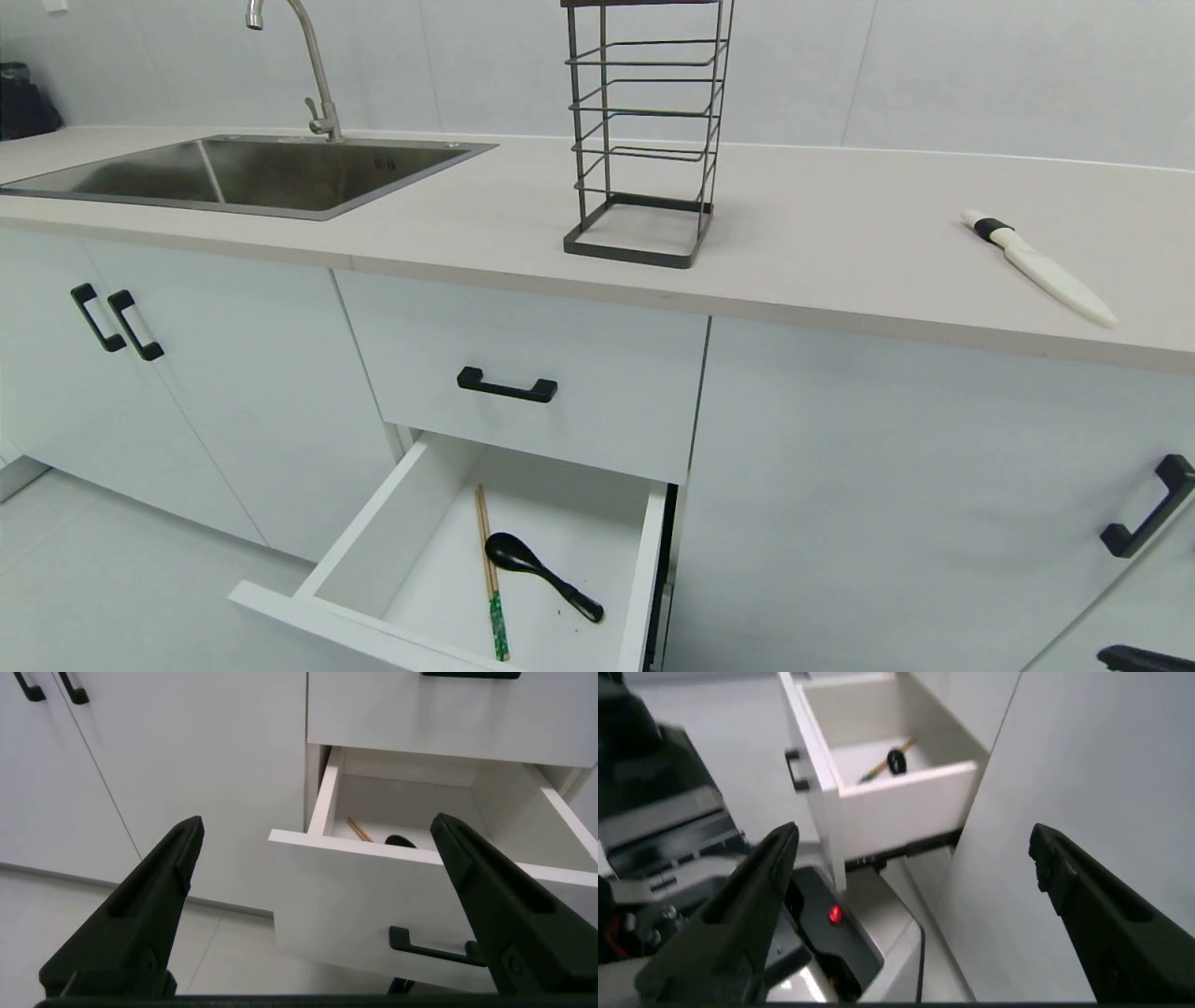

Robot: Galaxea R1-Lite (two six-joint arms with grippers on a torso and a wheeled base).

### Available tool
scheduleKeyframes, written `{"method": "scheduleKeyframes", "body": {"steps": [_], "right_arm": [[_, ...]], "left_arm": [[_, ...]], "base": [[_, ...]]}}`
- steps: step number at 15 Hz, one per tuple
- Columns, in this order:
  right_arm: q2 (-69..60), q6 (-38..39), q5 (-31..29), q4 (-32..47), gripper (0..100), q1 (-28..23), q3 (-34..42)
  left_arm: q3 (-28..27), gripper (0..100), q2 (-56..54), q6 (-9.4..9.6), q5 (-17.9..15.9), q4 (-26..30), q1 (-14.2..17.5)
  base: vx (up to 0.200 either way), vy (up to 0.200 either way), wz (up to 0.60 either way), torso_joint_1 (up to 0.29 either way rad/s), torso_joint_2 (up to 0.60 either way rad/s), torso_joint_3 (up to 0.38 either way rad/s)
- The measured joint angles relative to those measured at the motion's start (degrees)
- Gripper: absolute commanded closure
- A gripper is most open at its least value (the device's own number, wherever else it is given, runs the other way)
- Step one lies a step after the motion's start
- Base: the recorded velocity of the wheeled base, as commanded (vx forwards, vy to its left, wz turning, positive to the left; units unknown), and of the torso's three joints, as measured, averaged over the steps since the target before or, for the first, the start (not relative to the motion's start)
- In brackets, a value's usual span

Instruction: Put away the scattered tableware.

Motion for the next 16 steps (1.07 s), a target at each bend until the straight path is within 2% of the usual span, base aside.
{"method": "scheduleKeyframes", "body": {"steps": [2,10,14,16], "right_arm": [[-4.11,0.22,0.22,1.61,0,-2.97,0.12],[-18.99,1.35,1.17,16.93,0,-30.34,0.48],[-22.19,5.90,-0.24,17.43,0,-37.46,0.61],[-22.66,6.92,-0.35,15.54,0,-38.86,1.05]], "left_arm": [[0.00,0,0.00,0.02,0.00,0.00,0.00],[0.00,0,0.00,0.00,0.00,0.00,0.00],[0.00,0,0.00,0.05,-0.13,0.00,0.00],[0.00,0,0.00,0.02,-0.13,0.00,0.00]], "base": [[0.000,0.000,0.00,0.000,0.00,0.000],[0.000,0.000,0.00,0.000,0.00,0.000],[0.000,0.000,0.00,0.000,0.00,0.000],[0.000,0.000,0.00,0.000,0.00,0.000]]}}
